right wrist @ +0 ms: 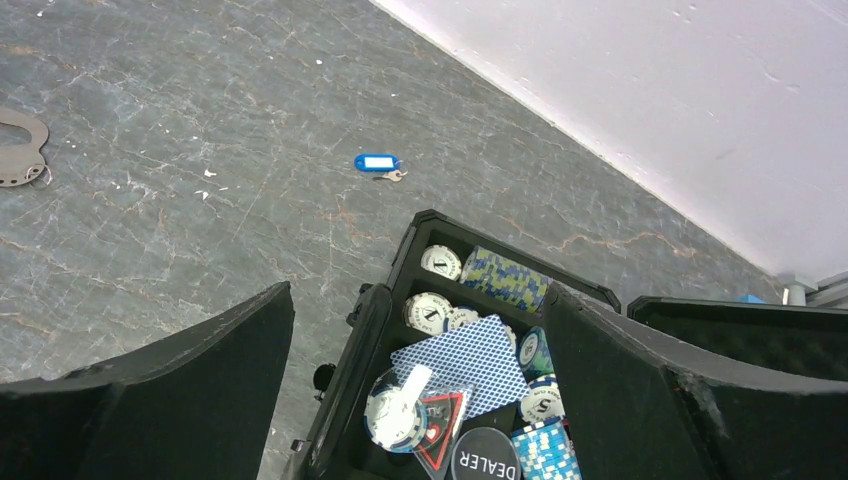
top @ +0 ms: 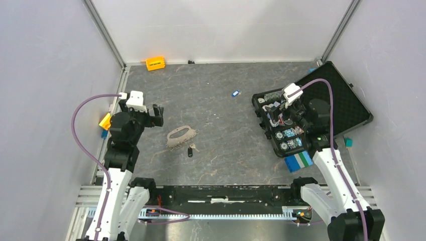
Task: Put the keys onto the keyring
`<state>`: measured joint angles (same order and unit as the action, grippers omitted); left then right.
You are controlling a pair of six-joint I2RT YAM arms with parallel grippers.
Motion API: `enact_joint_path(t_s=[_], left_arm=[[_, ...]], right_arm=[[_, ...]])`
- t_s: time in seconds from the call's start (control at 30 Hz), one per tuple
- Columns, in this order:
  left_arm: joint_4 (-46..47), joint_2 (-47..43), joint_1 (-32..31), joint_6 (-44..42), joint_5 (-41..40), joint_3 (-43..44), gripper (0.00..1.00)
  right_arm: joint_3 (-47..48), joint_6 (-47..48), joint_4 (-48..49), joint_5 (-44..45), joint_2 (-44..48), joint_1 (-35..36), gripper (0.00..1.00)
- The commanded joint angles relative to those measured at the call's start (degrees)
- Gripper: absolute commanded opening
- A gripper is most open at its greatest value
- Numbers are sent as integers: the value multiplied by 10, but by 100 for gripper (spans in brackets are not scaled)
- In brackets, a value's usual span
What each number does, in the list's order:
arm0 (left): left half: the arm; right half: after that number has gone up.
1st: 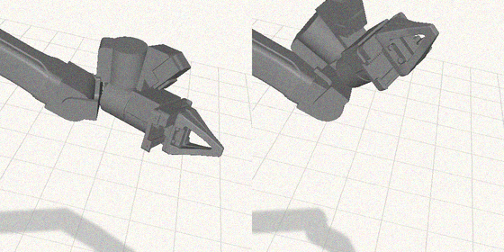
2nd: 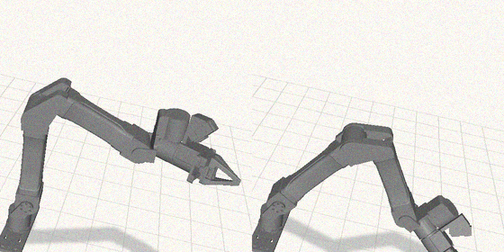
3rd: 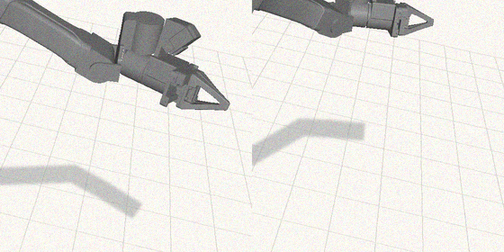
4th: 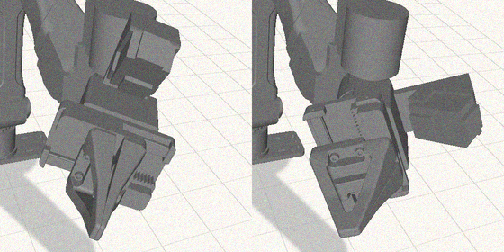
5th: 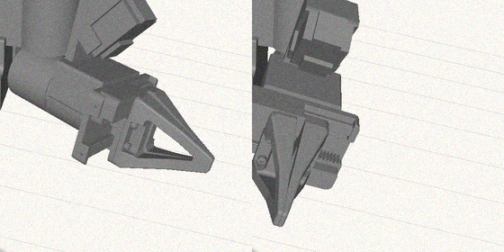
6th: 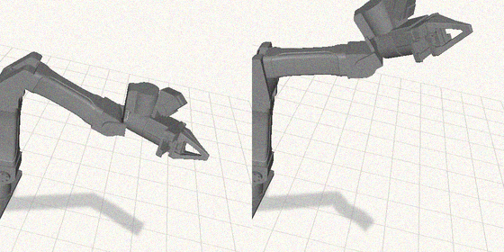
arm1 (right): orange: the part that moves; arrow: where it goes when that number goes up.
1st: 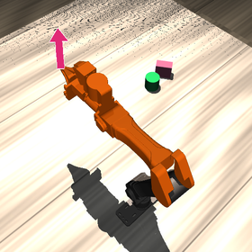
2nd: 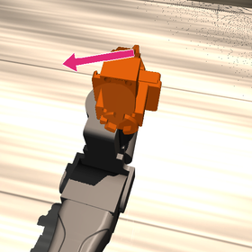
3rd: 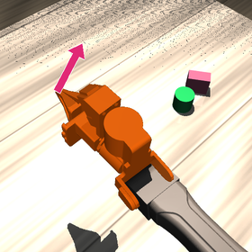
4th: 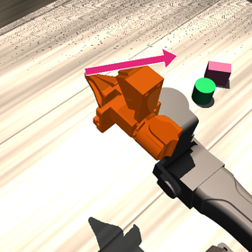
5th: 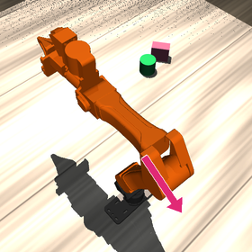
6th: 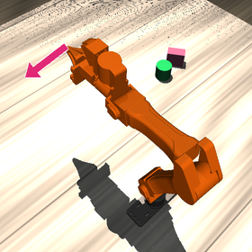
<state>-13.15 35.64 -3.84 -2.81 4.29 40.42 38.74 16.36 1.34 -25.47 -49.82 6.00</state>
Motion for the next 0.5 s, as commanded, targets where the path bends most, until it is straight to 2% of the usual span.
enact_joint_path(t_s=[0.0, 0.37, 0.47], left_arm=[[-3, 4, 3, 23, -5, 7, 100], [-35, 13, 4, 16, -27, 25, 100], [-72, 18, 4, -26, 20, 44, 100]], right_arm=[[-2, 8, 6, -7, 1, 0, 98], [0, 7, 3, -25, -10, -1, 98], [6, 40, -12, -90, -15, 0, 98]])
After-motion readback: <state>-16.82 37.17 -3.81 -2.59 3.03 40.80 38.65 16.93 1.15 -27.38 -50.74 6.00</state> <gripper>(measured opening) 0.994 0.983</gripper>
